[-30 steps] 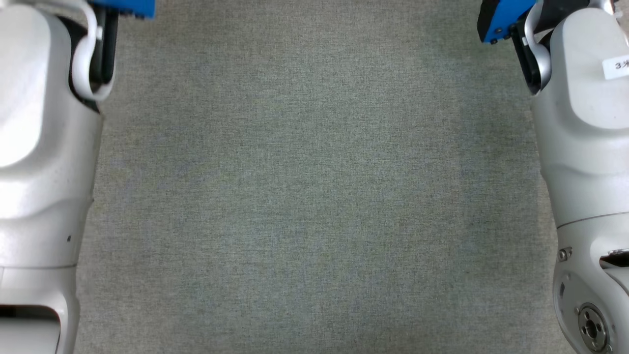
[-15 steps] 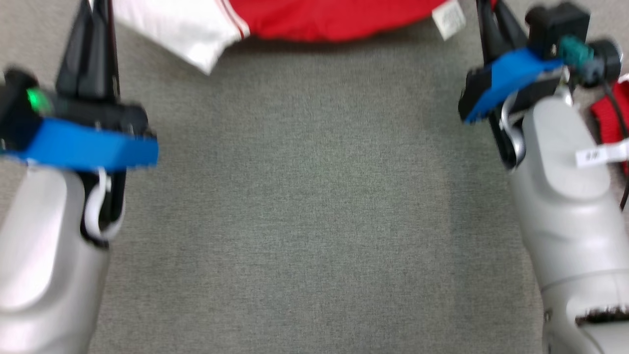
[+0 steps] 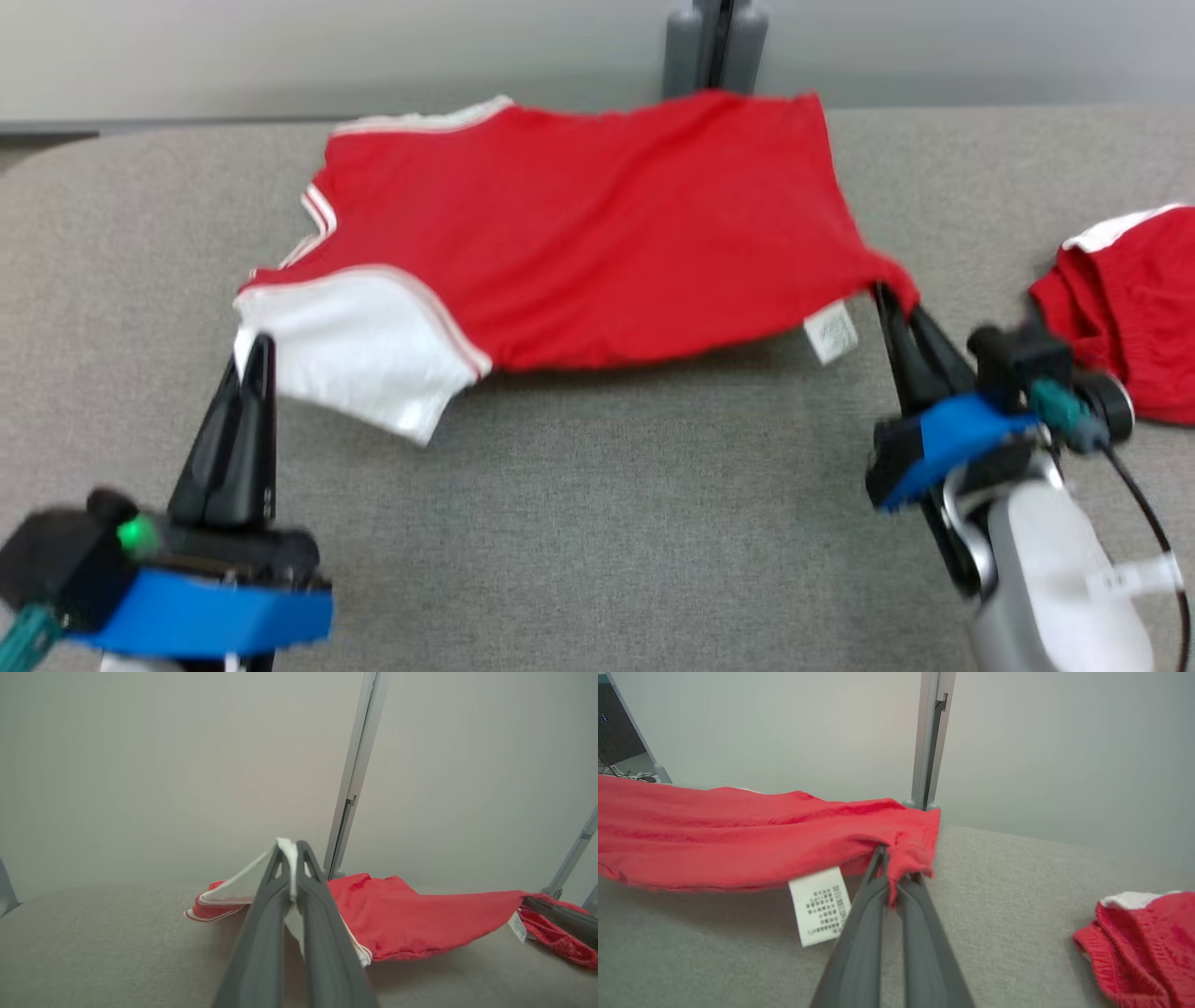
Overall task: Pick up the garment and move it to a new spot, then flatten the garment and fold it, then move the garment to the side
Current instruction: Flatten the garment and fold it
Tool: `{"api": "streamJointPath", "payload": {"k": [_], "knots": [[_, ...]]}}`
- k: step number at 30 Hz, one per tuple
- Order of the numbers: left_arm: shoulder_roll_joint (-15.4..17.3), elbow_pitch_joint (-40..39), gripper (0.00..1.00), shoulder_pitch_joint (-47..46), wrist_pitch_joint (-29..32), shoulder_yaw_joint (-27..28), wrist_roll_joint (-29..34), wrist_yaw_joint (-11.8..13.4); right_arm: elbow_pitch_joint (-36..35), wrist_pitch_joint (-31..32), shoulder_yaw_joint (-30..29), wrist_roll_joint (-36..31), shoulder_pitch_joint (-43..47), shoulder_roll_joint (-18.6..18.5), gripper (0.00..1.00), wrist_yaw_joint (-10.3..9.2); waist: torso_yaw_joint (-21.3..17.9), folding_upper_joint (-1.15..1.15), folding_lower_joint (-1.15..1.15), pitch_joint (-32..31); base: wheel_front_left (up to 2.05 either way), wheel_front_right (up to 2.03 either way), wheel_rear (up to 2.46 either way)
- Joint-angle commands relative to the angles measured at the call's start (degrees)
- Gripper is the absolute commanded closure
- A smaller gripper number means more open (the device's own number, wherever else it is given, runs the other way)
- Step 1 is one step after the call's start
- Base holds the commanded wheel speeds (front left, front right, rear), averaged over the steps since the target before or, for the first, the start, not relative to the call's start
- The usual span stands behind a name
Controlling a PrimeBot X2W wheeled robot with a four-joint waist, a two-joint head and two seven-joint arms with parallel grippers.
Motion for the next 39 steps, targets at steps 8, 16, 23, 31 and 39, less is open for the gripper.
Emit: {"api": "streamJointPath", "payload": {"k": [8,16,23,31,39], "knots": [[2.85,-10.57,1.00,13.82,2.10,2.37,-0.86,4.17,-26.32,13.07,-2.46,-0.08,21.78,-0.08,1.00,0.00,-0.55,0.00,0.02,-4.38,0.00,0.00,0.00],[4.06,-12.62,1.00,18.20,5.44,0.91,-1.52,4.55,-36.82,23.97,-1.36,-0.03,31.55,-0.10,1.00,0.00,-0.72,0.00,0.02,-5.38,0.00,0.00,0.00],[2.17,-4.85,1.00,14.46,6.71,-3.30,-2.50,2.08,-28.37,26.29,-0.83,0.59,28.07,-0.70,1.00,0.00,-0.41,0.00,0.02,-4.82,0.00,0.00,0.00],[0.24,4.98,1.00,5.57,6.31,-4.99,-2.17,-0.55,-22.09,26.36,-1.23,1.39,22.86,-1.06,1.00,0.00,0.24,0.00,0.02,-3.41,0.00,0.00,0.00],[-4.34,22.07,1.00,-15.31,-0.80,-6.29,3.55,-1.59,-16.97,22.12,-3.85,0.74,12.51,-0.06,1.00,0.00,-0.85,0.00,0.02,2.13,0.00,0.00,0.00]]}}
